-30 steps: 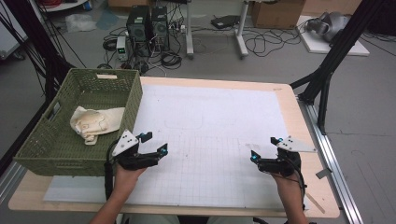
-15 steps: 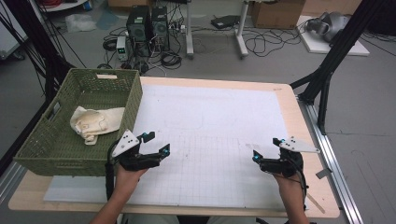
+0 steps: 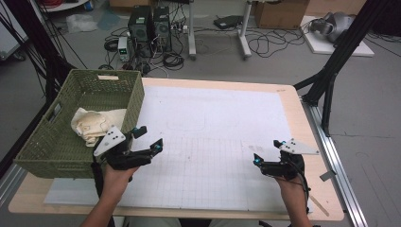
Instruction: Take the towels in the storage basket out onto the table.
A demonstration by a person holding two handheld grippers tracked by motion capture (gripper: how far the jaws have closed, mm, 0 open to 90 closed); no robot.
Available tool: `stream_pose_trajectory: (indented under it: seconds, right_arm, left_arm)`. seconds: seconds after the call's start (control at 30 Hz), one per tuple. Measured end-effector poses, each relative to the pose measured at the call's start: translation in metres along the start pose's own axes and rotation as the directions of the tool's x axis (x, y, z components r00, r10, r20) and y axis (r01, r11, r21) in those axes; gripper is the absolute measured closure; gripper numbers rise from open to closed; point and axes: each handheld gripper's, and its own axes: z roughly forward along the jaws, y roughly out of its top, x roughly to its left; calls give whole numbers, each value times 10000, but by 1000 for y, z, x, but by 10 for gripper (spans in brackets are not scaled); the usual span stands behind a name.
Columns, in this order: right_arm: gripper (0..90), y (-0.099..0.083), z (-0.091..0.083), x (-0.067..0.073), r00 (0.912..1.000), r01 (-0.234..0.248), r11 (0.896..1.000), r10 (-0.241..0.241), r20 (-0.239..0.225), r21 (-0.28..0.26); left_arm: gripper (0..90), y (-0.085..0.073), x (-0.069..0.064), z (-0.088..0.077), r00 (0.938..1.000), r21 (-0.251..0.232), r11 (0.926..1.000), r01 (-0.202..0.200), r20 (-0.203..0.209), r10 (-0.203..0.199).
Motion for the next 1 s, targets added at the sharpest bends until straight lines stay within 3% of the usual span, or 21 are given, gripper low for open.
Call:
stream_pose_trajectory:
  seconds: [0.23, 0.3, 0.43, 0.6, 0.73, 0.83, 1.0]
  right_arm:
    - [70, 0, -1, -1, 10000, 4, 10000, -4, 2, 26]
    - [70, 0, -2, 0, 10000, -34, 10000, 34, -3, 1]
    - [70, -1, -3, 0, 10000, -32, 10000, 32, -1, -23]
    - [70, -1, -3, 0, 10000, -67, 10000, 67, -13, 65]
    - [70, -1, -2, 1, 10000, -77, 9999, 78, -11, 73]
    - [70, -1, -2, 0, 10000, -26, 9999, 26, 15, 98]
    - [70, -2, -1, -1, 10000, -2, 9999, 2, 33, 126]
  left_arm:
    - [200, 21, 7, -11, 9999, -237, 9997, -17, -166, 13]
    - [199, 26, 12, -14, 9993, -434, 9984, 353, -134, -359]
    - [200, 38, 18, -21, 9992, -466, 9988, 175, -339, -191]
    - [191, 52, 41, -30, 9951, -442, 9989, 128, -970, -171]
    - [158, 62, 70, -39, 9828, -577, 9979, 301, -1804, -401]
    - [158, 68, 93, -44, 9691, -575, 9974, 434, -2401, -560]
    - [161, 69, 120, -47, 9485, -8, 9988, 482, -3134, -460]
